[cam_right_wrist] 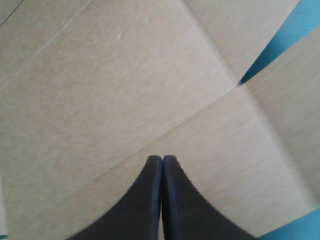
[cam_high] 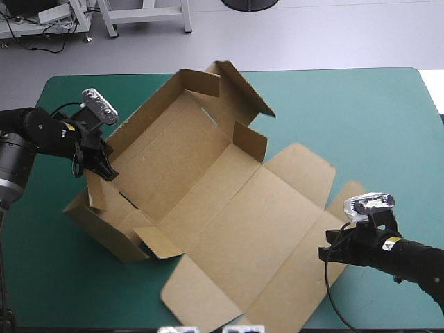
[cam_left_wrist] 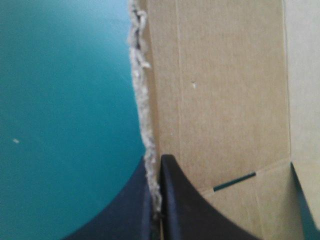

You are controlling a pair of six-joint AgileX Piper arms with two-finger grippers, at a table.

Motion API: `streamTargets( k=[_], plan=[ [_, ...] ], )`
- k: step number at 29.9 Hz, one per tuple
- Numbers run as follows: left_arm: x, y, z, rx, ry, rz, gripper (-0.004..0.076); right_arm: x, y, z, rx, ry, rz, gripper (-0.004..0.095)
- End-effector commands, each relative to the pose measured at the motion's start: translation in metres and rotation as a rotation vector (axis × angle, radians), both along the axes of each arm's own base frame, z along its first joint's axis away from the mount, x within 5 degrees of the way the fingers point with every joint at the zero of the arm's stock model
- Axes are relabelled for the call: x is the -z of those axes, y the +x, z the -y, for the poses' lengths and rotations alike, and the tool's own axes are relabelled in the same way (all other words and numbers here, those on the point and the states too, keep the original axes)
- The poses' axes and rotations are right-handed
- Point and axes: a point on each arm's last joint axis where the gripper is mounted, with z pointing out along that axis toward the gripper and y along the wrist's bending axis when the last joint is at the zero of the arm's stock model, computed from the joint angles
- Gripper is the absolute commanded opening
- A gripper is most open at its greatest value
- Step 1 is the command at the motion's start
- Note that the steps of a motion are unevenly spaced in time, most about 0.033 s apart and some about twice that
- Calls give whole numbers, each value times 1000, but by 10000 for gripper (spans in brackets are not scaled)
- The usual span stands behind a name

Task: Fold the box

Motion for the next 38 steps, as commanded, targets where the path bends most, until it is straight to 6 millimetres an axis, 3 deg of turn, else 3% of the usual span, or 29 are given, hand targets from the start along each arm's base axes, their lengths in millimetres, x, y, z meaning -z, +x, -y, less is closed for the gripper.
streamTargets(
  k=[1,9,17,21,25,27,33,38],
  plan=[
    [-31,-3,16,69,89,218,-6,-12,4,-1,14,29,53,-24],
    [-4,7,81,251,200,171,-6,-12,4,-1,15,35,51,-24],
    [-6,-16,119,341,285,196,-6,-14,6,-1,29,45,76,-24],
    [-21,-33,120,368,275,253,-6,-13,7,-1,29,43,67,-24],
    [-32,-48,105,356,329,305,-6,-10,12,-2,32,42,47,-24],
    [-26,-55,101,369,329,319,-6,-9,15,-3,35,49,40,-24],
    [19,-73,102,479,387,345,-6,-18,22,-5,21,66,50,-24],
    [22,-85,108,532,373,415,-6,-32,30,-7,19,67,79,-23]
  ],
)
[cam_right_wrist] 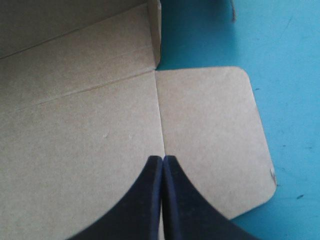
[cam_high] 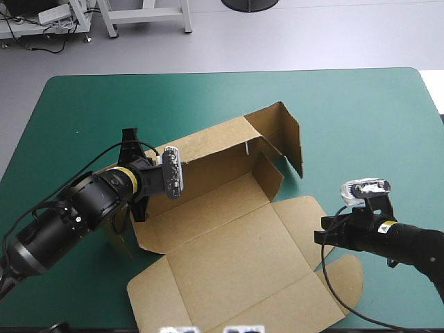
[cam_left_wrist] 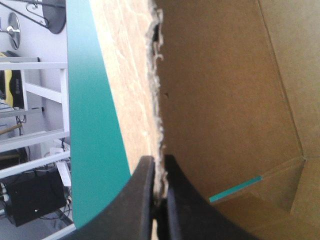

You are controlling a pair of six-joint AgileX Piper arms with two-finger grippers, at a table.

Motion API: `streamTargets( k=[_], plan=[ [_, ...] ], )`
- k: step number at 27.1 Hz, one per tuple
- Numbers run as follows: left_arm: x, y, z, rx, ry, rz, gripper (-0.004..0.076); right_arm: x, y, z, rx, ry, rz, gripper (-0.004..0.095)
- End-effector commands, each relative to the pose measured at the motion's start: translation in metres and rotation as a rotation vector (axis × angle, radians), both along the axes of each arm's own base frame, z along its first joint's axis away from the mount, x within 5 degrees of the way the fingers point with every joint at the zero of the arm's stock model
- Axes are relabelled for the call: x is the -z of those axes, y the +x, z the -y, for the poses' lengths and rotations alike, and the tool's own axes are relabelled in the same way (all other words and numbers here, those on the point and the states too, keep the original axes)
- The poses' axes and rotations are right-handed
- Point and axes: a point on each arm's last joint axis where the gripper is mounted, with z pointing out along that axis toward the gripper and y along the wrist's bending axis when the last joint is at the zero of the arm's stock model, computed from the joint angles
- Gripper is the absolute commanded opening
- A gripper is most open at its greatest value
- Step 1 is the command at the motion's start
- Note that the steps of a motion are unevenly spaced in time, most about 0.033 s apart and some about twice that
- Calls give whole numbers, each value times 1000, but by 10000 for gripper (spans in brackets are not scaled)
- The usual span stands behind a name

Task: Fold the box

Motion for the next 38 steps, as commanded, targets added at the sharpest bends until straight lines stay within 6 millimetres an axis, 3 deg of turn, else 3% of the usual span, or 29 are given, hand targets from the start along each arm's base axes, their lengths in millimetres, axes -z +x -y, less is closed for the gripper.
streamTargets(
  k=[1,9,18,24,28,31,33,38],
  plan=[
    [-10,-10,5,49,-55,50,-6,-22,12,-2,11,32,78,-23],
    [-8,-16,-3,25,1,101,-6,-41,50,-8,16,33,77,-23],
    [7,-25,-12,51,14,114,-6,-101,116,-21,-28,63,127,-22],
    [6,-28,-9,14,-106,115,-6,-129,150,-28,-41,87,139,0],
    [8,-29,-8,-30,-170,70,-6,-141,163,-39,-58,32,133,0],
    [9,-30,-9,-41,-166,56,-6,-152,171,-61,-80,-82,152,0],
    [10,-30,-10,-48,-156,49,-6,-154,180,-74,-97,-110,130,0],
    [10,-30,-10,-44,-143,48,-6,-149,207,-85,-103,-134,76,-1]
  ],
)
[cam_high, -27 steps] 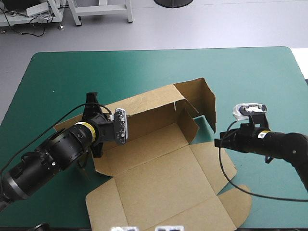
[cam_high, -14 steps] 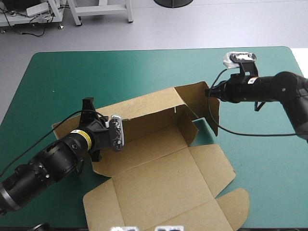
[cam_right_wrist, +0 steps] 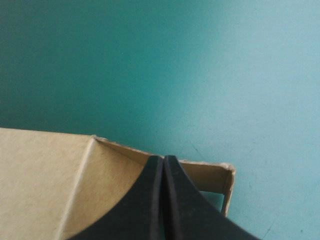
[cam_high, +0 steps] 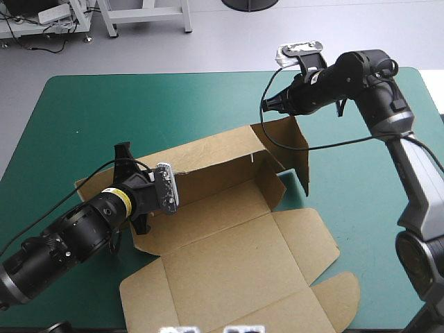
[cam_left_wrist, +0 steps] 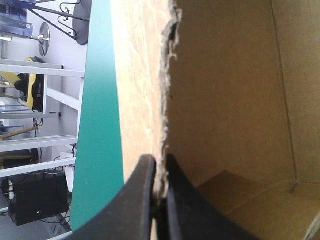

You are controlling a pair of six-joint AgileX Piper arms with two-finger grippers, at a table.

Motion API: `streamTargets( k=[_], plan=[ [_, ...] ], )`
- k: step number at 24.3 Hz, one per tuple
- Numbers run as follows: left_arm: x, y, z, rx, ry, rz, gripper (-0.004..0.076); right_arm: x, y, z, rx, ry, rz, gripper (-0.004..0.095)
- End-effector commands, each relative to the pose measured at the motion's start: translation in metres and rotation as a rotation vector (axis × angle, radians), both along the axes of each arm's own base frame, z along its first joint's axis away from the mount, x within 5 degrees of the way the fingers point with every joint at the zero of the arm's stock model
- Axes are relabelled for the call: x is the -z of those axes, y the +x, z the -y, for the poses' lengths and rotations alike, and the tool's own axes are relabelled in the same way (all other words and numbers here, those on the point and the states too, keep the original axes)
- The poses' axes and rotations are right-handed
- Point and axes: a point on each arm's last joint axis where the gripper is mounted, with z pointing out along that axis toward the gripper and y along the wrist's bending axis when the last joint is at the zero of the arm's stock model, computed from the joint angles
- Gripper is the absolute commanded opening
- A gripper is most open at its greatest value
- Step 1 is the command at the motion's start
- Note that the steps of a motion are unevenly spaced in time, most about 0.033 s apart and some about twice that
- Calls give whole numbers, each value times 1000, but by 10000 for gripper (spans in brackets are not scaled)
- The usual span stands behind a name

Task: Fold the box

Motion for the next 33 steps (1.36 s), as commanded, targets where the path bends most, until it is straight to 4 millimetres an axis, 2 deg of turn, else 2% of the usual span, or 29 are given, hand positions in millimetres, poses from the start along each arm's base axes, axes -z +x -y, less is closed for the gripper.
streamTargets(
  k=[1,6,13,17,19,22,30,33],
  plan=[
    [-5,-5,-2,-16,-33,-25,-6,-21,7,-1,9,4,68,-1],
    [-5,-5,-2,-10,-25,-23,-6,-11,25,-5,20,-10,60,0],
    [-6,-5,-1,-5,-30,-18,-6,7,35,-8,12,-40,3,-1],
    [-6,-5,-1,-5,-30,-18,-6,10,34,-9,9,-43,-7,0],
    [-6,-5,-1,-5,-30,-18,-6,21,34,-9,8,-57,-47,-1],
    [-6,-4,-1,-5,-26,-14,-6,30,26,-7,6,-72,-95,-1],
    [-8,-3,-1,-9,-42,8,-6,22,-7,4,3,-70,-116,-2],
    [-8,-3,-1,-11,-44,7,-6,32,-20,4,-38,-62,-161,-5]
  ],
)
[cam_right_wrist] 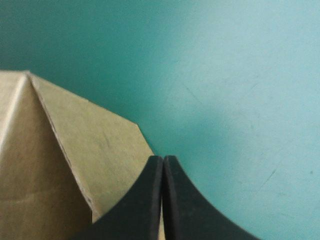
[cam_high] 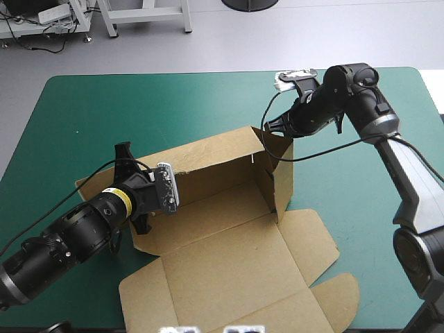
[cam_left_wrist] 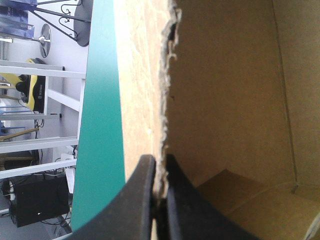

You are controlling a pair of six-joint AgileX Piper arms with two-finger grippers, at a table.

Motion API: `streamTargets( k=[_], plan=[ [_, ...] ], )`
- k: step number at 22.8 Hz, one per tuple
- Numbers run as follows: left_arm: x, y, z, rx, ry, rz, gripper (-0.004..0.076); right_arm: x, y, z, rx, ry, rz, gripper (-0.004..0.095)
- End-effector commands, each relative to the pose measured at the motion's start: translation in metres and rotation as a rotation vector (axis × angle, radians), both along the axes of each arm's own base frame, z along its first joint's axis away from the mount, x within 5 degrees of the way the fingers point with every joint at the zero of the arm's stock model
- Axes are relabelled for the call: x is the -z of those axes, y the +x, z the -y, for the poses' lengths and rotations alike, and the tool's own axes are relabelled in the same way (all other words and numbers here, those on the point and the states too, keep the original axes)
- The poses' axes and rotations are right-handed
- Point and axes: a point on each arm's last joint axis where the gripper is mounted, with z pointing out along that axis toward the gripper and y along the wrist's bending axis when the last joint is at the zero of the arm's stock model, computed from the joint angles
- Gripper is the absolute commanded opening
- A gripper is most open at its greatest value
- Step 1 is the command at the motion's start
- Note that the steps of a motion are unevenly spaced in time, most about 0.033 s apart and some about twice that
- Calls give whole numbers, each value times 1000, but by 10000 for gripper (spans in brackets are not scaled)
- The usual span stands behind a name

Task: Fold the box

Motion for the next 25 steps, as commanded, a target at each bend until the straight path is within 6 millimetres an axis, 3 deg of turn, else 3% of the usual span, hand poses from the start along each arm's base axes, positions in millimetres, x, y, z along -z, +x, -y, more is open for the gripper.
streamTargets(
  k=[1,4,9,15,25],
  plan=[
    [-7,-3,-1,-18,-48,-2,-6,-14,-23,1,-59,43,16,-6],
    [-7,-3,-1,-24,-55,-4,-6,-9,-23,-2,-79,69,10,-6],
    [-7,-3,-1,-26,-60,-6,-6,-19,-31,1,-75,123,158,-6],
    [-8,-3,0,-30,-86,-3,-6,10,-49,5,-52,191,234,-7],
    [-8,-3,0,-33,-93,-8,-6,35,-77,10,-91,265,343,-10]
  ],
)
